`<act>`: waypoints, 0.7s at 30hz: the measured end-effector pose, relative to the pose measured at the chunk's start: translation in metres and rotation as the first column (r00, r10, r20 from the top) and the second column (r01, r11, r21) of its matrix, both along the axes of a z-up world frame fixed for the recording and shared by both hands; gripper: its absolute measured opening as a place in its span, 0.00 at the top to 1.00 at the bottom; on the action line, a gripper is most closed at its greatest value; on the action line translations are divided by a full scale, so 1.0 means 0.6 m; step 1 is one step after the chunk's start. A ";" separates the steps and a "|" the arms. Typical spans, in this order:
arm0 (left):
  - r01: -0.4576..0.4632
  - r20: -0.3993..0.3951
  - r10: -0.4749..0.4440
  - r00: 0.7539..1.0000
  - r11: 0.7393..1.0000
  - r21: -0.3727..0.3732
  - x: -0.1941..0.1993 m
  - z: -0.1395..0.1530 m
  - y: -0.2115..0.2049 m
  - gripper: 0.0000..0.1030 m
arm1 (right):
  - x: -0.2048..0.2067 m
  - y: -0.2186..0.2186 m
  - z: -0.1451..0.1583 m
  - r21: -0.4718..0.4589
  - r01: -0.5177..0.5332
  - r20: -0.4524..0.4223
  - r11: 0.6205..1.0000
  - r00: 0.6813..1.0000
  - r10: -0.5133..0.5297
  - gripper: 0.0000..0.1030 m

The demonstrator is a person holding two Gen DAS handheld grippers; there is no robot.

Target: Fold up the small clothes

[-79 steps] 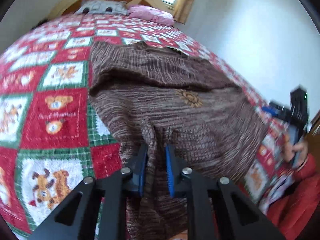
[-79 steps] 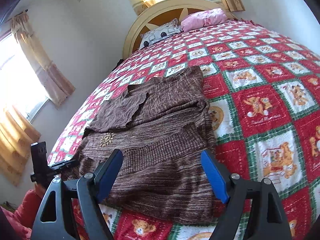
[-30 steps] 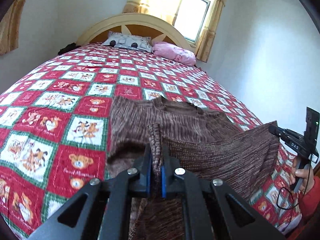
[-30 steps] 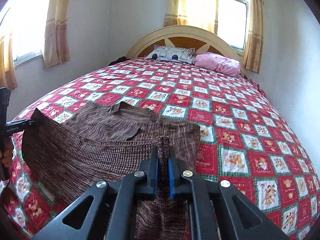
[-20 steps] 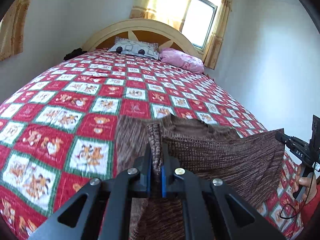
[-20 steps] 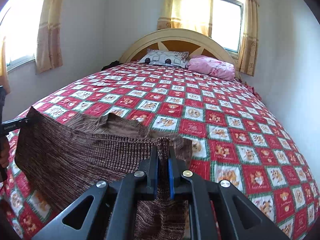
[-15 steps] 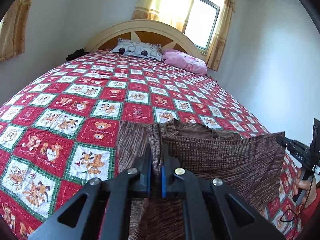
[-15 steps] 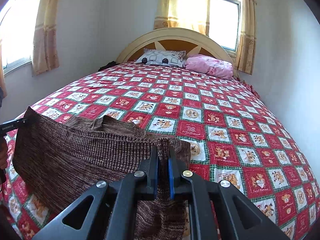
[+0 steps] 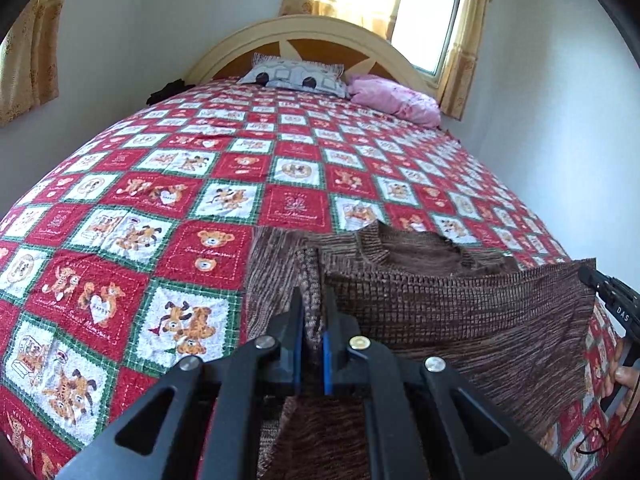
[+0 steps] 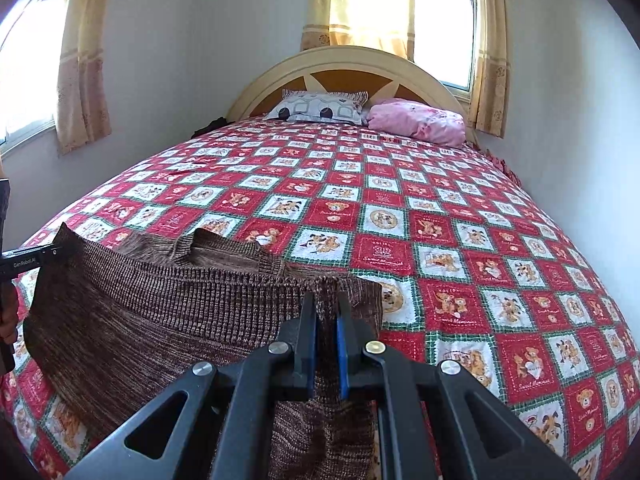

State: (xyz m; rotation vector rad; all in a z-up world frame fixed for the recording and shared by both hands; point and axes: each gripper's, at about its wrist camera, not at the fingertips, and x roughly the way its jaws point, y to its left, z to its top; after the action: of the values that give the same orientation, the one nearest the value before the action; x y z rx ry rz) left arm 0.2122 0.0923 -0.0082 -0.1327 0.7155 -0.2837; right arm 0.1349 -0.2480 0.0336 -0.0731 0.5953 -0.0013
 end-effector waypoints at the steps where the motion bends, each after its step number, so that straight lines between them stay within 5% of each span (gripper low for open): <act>1: -0.004 -0.005 0.004 1.000 1.000 0.003 0.003 -0.002 0.000 0.93 | 0.002 -0.001 -0.002 0.004 0.003 -0.003 1.000 1.000 -0.003 0.93; 21: -0.054 -0.028 0.054 0.998 0.998 0.011 0.083 0.000 -0.008 0.93 | 0.094 -0.020 0.003 0.032 0.027 -0.027 0.999 0.999 -0.027 0.93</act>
State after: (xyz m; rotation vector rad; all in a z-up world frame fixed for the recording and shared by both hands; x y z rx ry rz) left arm 0.2620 0.0873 -0.0080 -0.1461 0.7407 -0.2270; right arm 0.1912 -0.2602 0.0356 -0.0340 0.6229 -0.0170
